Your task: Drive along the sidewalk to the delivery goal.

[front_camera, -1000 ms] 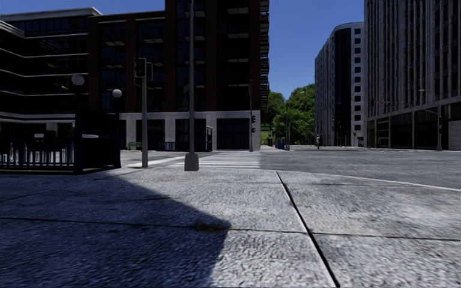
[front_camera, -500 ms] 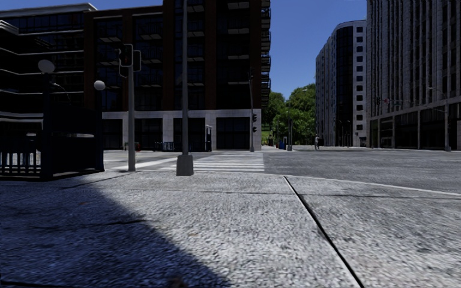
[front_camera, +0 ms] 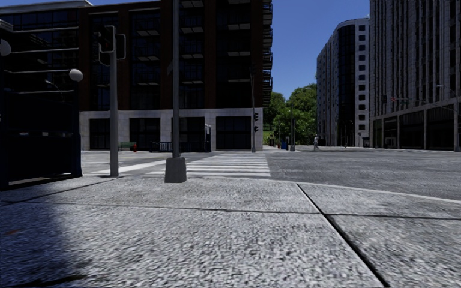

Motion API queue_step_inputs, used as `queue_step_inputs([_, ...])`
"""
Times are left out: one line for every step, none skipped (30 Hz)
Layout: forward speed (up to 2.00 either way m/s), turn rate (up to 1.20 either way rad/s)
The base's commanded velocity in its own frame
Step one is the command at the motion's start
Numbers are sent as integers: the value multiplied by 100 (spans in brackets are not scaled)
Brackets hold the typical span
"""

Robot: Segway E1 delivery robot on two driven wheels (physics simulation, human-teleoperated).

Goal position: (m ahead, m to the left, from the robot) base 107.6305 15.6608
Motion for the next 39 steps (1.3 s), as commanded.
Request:
queue_step_inputs([200, 0])
queue_step_inputs([200, 0])
queue_step_inputs([200, 0])
queue_step_inputs([200, 0])
queue_step_inputs([200, 0])
queue_step_inputs([200, 0])
queue_step_inputs([200, 0])
queue_step_inputs([200, 0])
queue_step_inputs([200, 0])
queue_step_inputs([200, 0])
queue_step_inputs([200, 0])
queue_step_inputs([200, 0])
queue_step_inputs([200, 0])
queue_step_inputs([200, 0])
queue_step_inputs([200, 0])
queue_step_inputs([200, 0])
queue_step_inputs([200, 0])
queue_step_inputs([200, 0])
queue_step_inputs([200, 0])
queue_step_inputs([200, 0])
queue_step_inputs([200, 0])
queue_step_inputs([200, 0])
queue_step_inputs([200, 0])
queue_step_inputs([200, 0])
queue_step_inputs([200, 0])
queue_step_inputs([200, 0])
queue_step_inputs([200, 0])
queue_step_inputs([200, 0])
queue_step_inputs([200, 0])
queue_step_inputs([200, 0])
queue_step_inputs([200, 0])
queue_step_inputs([200, 0])
queue_step_inputs([200, 0])
queue_step_inputs([200, 0])
queue_step_inputs([200, 0])
queue_step_inputs([200, 0])
queue_step_inputs([200, 0])
queue_step_inputs([200, 0])
queue_step_inputs([200, 0])
